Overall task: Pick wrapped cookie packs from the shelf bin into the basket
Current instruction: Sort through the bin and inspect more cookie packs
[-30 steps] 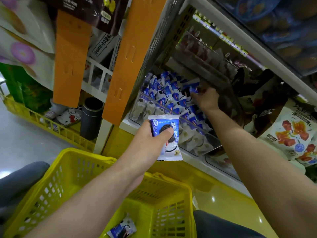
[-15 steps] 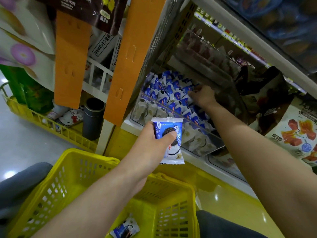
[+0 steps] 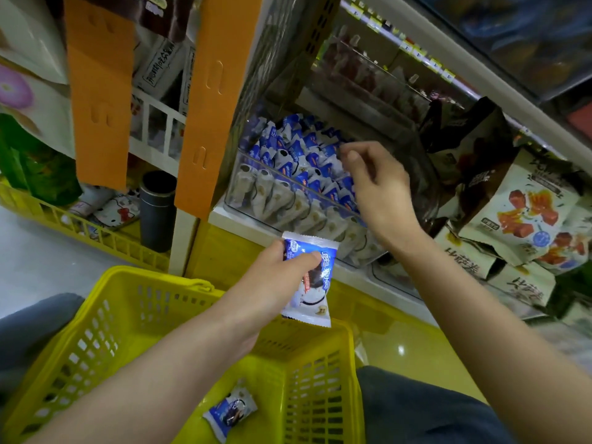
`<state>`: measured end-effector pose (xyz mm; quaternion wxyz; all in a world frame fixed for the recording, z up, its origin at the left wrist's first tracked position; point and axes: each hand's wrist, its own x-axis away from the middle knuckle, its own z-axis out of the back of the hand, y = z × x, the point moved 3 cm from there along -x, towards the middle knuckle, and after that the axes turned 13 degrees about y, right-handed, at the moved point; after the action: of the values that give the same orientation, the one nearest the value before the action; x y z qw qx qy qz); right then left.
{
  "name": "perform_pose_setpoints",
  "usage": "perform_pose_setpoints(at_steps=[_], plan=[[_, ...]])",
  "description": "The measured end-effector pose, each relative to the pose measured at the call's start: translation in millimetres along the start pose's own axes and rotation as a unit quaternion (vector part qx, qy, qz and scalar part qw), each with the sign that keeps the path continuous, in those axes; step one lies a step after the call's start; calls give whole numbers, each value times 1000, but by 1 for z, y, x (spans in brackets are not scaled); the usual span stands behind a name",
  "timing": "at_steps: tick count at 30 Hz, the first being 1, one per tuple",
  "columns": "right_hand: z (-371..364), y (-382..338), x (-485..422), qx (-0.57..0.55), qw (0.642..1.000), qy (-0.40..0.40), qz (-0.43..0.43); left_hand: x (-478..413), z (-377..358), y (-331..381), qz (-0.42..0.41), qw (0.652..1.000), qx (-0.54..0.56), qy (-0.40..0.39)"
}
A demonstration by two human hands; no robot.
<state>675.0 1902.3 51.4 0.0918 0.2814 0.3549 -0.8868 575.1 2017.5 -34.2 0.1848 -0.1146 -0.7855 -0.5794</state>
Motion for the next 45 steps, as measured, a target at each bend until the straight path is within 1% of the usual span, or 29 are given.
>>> perform_pose_setpoints(at_steps=[2,4,7,9,11,13,14,15,16,17,22,26,28,31,32,34,37,40,41,42,43,45], plan=[[13,-8,29,-21,999,21,34,-2,-3,-8,21,1000,-4,0],[19,-8,61,-26,998,14,54,-4,-5,-16,17,1000,-20,11],[18,4,100,-31,999,-15,22,-7,-5,-23,-1,999,-25,46],[14,16,117,-19,998,-36,-37,-6,-3,-25,-15,997,-26,70],[7,27,128,-20,988,-74,-132,-6,-1,-28,-26,996,-36,83],[0,35,134,-81,956,-123,-255,-7,0,-31,-36,995,-44,83],[-3,37,136,-123,930,-145,-314,-8,-1,-32,-41,995,-50,81],[-6,38,138,-155,907,-162,-355,-8,-1,-33,-44,994,-58,76],[-7,38,139,-174,894,-173,-374,-8,-2,-34,-47,994,-67,71],[-8,37,140,-184,891,-176,-377,-9,-3,-35,-49,994,-76,69],[-8,37,140,-196,910,-152,-333,-10,-4,-38,-41,992,-81,85],[-6,33,142,-187,931,-166,-264,-12,0,-36,-78,986,-106,99],[-7,33,144,-183,935,-162,-257,-14,1,-35,-97,981,-126,108],[-7,32,143,-194,931,-157,-268,-13,1,-35,-108,978,-139,115],[-7,32,142,-186,935,-156,-259,-12,2,-35,-111,977,-140,114],[-6,32,141,-137,957,-149,-207,-12,3,-36,-118,975,-149,114],[-4,32,141,-45,985,-125,-108,-12,3,-36,-114,975,-149,117],[-1,28,140,21,996,-91,5,-12,0,-35,-73,985,-115,108],[0,28,139,27,996,-83,23,-12,0,-35,-55,989,-96,102],[1,28,137,20,997,-77,21,-11,-1,-34,-33,992,-72,95],[2,29,136,0,997,-73,-4,-11,-1,-34,-11,995,-50,85],[3,34,133,-66,990,-66,-105,-10,-2,-37,22,996,-56,71]])
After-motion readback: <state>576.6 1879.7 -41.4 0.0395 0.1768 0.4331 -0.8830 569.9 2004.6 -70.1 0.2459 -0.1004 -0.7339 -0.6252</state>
